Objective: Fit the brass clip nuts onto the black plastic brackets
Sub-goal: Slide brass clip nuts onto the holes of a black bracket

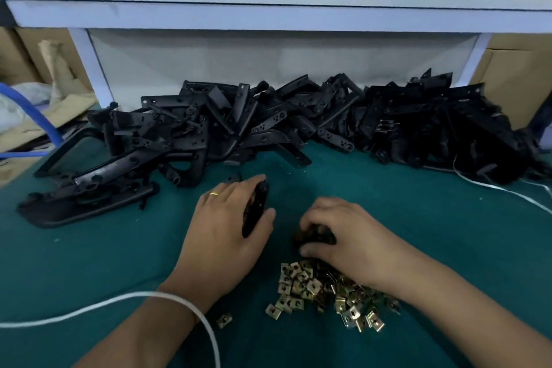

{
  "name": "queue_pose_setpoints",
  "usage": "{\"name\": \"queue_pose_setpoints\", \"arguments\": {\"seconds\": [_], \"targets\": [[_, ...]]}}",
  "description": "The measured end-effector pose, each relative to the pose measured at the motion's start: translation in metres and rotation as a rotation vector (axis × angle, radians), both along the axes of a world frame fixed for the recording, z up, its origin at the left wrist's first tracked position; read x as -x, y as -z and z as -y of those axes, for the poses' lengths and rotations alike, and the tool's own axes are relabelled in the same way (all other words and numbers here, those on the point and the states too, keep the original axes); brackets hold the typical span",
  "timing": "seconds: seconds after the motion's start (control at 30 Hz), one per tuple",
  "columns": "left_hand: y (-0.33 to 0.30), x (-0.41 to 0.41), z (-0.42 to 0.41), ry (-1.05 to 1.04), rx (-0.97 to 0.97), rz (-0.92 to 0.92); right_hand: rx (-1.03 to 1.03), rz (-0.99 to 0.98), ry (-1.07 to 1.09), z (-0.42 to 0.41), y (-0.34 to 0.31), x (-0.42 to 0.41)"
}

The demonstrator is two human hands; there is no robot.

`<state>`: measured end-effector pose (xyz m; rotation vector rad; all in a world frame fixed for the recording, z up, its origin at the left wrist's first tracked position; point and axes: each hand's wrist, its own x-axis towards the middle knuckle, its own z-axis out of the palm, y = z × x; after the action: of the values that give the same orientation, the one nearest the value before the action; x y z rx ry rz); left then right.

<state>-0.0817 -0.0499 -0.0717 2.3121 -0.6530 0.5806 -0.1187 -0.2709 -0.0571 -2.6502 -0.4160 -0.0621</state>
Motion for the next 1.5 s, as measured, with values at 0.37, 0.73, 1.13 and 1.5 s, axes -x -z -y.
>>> {"name": "queue_pose_setpoints", "arguments": {"seconds": [0.37, 0.73, 1.13, 1.5], "targets": [[0.009, -0.007, 0.0, 0.103, -0.058, -0.198, 0.031, 0.129, 0.0, -0.009, 0.013, 0.005], [0.005, -0.003, -0.005, 0.201, -0.553, -0.131, -0.26, 0.142, 0.07, 0.001, 0.008, 0.004], [0.016, -0.021, -0.018, 0.133, -0.612, -0.264, -0.144, 0.128, 0.163, -0.002, 0.016, -0.006], [0.011, -0.009, -0.008, 0.09, -0.579, -0.139, -0.042, 0.187, 0.116, -0.001, 0.008, -0.001]]}}
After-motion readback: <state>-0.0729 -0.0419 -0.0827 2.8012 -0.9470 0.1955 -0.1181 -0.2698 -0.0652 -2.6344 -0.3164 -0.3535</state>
